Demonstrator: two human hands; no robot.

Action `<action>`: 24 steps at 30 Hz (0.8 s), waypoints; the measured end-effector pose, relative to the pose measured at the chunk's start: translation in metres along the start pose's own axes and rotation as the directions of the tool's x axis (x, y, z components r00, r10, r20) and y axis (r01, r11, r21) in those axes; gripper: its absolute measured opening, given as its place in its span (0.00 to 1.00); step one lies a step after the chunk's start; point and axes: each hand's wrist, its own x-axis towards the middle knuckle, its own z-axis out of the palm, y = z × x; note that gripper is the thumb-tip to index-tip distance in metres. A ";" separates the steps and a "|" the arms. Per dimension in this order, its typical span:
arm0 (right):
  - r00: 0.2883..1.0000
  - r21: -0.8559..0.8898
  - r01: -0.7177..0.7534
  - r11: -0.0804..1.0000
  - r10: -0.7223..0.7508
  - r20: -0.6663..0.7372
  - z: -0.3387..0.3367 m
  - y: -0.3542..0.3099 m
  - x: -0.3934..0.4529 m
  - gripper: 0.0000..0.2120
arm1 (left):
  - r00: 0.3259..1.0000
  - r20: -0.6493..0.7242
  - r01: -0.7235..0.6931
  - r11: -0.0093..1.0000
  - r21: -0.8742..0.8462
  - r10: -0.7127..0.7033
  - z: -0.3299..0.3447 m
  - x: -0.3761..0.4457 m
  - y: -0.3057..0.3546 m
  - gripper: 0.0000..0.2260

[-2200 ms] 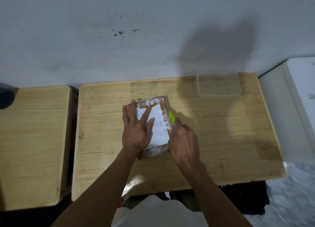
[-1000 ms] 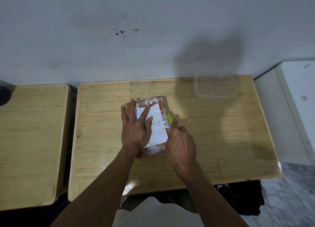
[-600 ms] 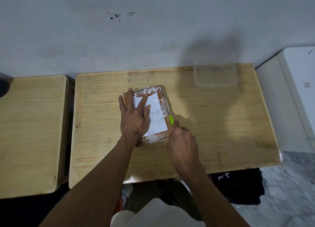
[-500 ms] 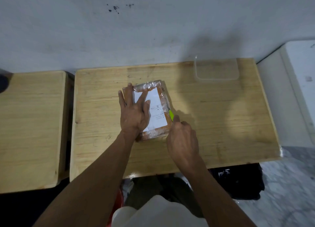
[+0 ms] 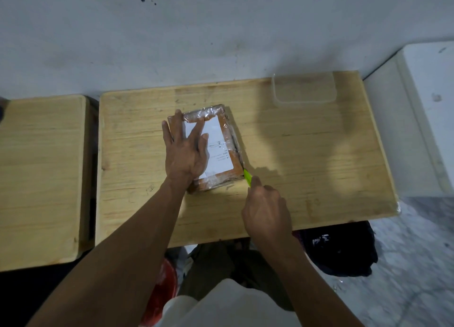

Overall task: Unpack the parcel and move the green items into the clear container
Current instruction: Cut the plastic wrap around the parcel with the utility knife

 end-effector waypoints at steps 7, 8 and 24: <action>1.000 -0.006 -0.001 1.000 0.001 -0.008 -0.005 0.009 -0.004 0.19 | 0.999 0.023 -0.024 0.999 0.032 0.024 0.002 -0.002 -0.004 0.20; 1.000 -0.033 -0.010 0.999 0.010 0.010 -0.008 0.010 -0.005 0.19 | 0.999 0.034 -0.027 0.999 0.033 0.026 0.001 -0.002 -0.004 0.21; 0.976 -0.085 0.102 0.991 -0.083 0.203 -0.065 0.016 0.058 0.10 | 0.953 0.189 0.219 0.969 0.110 -0.237 -0.003 -0.037 -0.011 0.22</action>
